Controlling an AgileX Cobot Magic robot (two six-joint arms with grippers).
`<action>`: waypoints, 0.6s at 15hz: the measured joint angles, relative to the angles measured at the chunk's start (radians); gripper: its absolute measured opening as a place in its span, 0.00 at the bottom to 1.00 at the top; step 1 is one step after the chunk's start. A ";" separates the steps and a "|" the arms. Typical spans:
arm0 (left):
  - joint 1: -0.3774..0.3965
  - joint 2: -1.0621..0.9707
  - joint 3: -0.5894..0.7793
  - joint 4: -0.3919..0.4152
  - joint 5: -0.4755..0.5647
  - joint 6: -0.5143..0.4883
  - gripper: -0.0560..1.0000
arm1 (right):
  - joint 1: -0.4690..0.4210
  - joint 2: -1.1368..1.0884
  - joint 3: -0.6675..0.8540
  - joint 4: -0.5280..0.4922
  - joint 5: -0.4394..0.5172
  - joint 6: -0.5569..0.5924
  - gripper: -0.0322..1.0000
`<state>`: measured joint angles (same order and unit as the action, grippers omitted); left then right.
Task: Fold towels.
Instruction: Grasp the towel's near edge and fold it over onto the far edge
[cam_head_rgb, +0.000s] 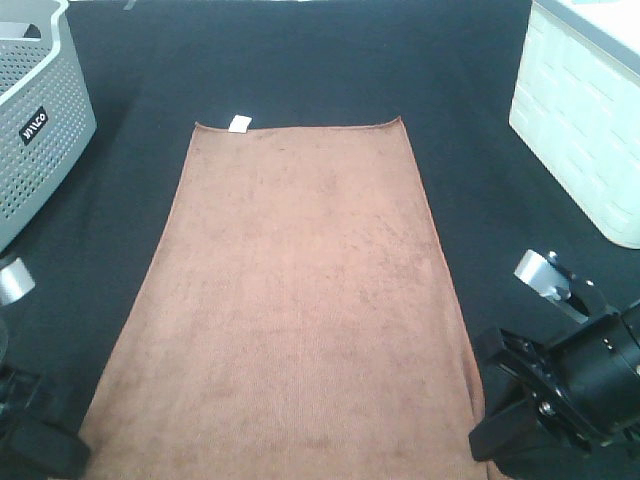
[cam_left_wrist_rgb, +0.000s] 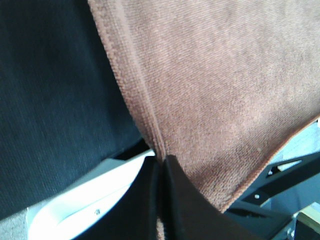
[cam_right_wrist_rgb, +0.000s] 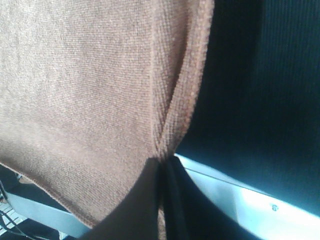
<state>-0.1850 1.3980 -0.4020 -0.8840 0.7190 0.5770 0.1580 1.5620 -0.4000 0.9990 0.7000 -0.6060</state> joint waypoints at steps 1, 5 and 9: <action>0.000 -0.001 0.003 0.000 -0.001 0.000 0.05 | 0.000 -0.014 0.001 0.000 0.003 0.000 0.03; 0.000 -0.001 -0.049 0.000 -0.018 -0.001 0.05 | 0.000 -0.024 -0.053 -0.022 0.000 0.000 0.03; 0.000 0.030 -0.189 0.000 -0.072 -0.007 0.05 | 0.000 -0.011 -0.288 -0.074 0.000 0.025 0.03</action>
<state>-0.1850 1.4280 -0.5910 -0.8840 0.6470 0.5700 0.1580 1.5510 -0.6880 0.9250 0.7000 -0.5810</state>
